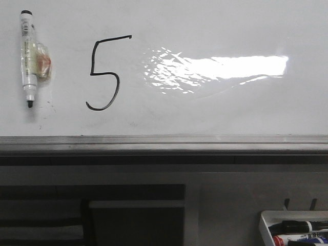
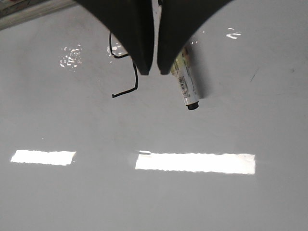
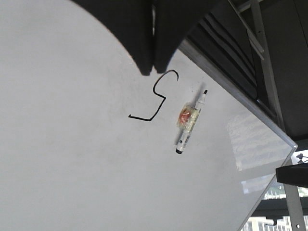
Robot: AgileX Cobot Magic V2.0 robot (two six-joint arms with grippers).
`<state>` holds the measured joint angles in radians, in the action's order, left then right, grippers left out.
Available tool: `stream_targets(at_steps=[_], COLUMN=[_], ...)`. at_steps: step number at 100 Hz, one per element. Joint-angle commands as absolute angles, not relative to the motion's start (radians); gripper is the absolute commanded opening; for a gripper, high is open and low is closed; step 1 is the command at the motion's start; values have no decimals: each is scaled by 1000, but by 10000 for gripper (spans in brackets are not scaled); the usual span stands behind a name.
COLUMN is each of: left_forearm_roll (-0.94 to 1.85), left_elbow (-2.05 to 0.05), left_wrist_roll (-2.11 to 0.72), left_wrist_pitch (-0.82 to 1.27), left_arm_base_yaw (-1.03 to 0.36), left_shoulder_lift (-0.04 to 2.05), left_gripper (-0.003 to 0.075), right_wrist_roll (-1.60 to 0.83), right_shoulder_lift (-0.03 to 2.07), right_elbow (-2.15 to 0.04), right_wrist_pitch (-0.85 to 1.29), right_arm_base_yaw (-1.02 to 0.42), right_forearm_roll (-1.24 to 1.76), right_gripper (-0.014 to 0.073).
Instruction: Write number 5 on whiteboard
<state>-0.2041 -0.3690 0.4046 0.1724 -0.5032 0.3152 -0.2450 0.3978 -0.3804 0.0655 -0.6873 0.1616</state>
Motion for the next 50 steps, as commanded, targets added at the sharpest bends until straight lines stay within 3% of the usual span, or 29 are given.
stream_targets(at_steps=[1,25,50], left_forearm_roll=[-232,-251,-251], left_elbow=[-336,-219,-198], left_wrist_roll=[407,407,407], left_wrist_pitch=[93,61,68], left_arm_base_yaw=[-500,-500,-500], left_shoulder_lift=[258,196,196], left_gripper=[-20,-20,-20], right_wrist_roll=[-253,-253,-253], right_shoulder_lift=[289,43,8], right_elbow=[-305,-117,-106], right_wrist_pitch=[-32,-18,-71], right_arm_base_yaw=[-680,-680,-680], right_forearm_roll=[157,157,157], right_gripper=[-60,-62,-62])
